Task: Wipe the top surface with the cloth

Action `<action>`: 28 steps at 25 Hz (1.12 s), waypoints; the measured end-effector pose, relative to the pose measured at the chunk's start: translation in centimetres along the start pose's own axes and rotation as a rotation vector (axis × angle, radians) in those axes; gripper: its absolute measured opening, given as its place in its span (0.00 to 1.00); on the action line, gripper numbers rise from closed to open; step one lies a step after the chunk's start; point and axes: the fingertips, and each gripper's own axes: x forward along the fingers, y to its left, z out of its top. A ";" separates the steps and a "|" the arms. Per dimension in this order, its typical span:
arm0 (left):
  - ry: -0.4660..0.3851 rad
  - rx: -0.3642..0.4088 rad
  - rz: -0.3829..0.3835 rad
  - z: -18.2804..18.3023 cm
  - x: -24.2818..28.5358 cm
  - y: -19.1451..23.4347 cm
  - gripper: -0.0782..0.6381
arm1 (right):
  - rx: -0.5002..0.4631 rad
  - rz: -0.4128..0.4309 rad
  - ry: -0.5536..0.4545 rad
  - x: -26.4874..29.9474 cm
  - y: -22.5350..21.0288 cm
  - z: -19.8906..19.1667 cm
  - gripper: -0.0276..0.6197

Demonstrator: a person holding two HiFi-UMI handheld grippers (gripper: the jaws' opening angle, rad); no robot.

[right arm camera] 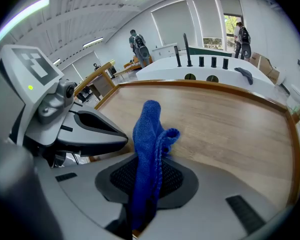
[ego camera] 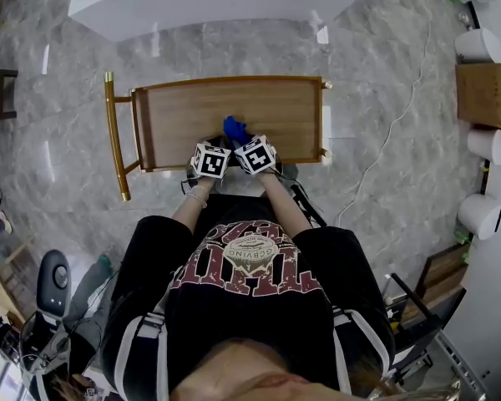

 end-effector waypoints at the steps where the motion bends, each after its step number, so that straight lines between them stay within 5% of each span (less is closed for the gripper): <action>1: 0.004 0.007 -0.005 0.0 0.1 -0.3 0.18 | 0.007 -0.005 -0.001 -0.2 -0.3 -0.1 0.18; 18: 0.032 0.100 -0.052 0.0 0.8 -3.1 0.18 | 0.060 -0.061 -0.011 -3.0 -2.7 -1.9 0.18; 23: 0.040 0.035 -0.065 0.2 0.9 -3.2 0.18 | 0.083 -0.079 -0.012 -3.8 -3.9 -2.7 0.18; 28: 0.062 0.062 -0.051 -0.1 1.0 -3.2 0.18 | 0.099 -0.091 -0.014 -4.8 -4.7 -3.6 0.18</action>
